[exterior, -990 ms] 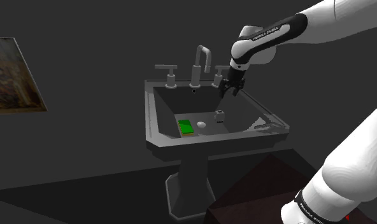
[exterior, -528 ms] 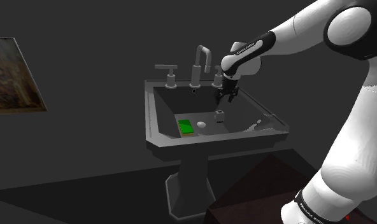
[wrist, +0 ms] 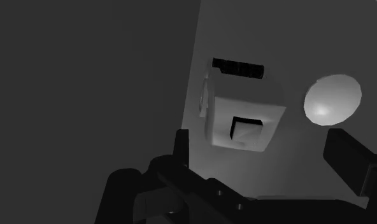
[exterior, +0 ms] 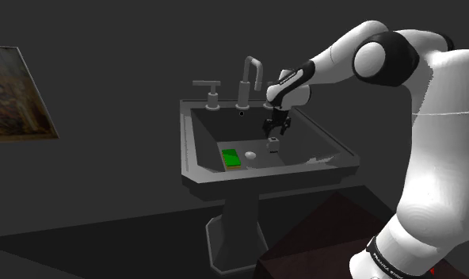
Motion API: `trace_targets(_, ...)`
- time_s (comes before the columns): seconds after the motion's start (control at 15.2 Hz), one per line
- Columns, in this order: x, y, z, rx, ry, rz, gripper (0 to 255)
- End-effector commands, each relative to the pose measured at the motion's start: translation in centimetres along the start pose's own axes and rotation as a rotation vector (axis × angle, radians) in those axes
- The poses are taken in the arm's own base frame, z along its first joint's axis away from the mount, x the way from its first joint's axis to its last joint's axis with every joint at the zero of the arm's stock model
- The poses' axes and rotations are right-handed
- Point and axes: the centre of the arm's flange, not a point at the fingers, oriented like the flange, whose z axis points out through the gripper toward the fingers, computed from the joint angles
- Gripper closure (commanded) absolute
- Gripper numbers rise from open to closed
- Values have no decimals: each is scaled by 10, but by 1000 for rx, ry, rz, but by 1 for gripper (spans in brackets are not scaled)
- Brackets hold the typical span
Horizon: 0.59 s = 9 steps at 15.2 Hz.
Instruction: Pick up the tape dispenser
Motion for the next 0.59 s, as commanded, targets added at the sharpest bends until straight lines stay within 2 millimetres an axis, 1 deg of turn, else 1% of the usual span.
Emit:
trace_targets(0.0, 9, 3, 18, -2, -4, 6, 0)
trace_targets(0.4, 7, 3, 50, -2, -4, 6, 0)
trace_targets(0.53, 7, 3, 53, -2, -4, 6, 0)
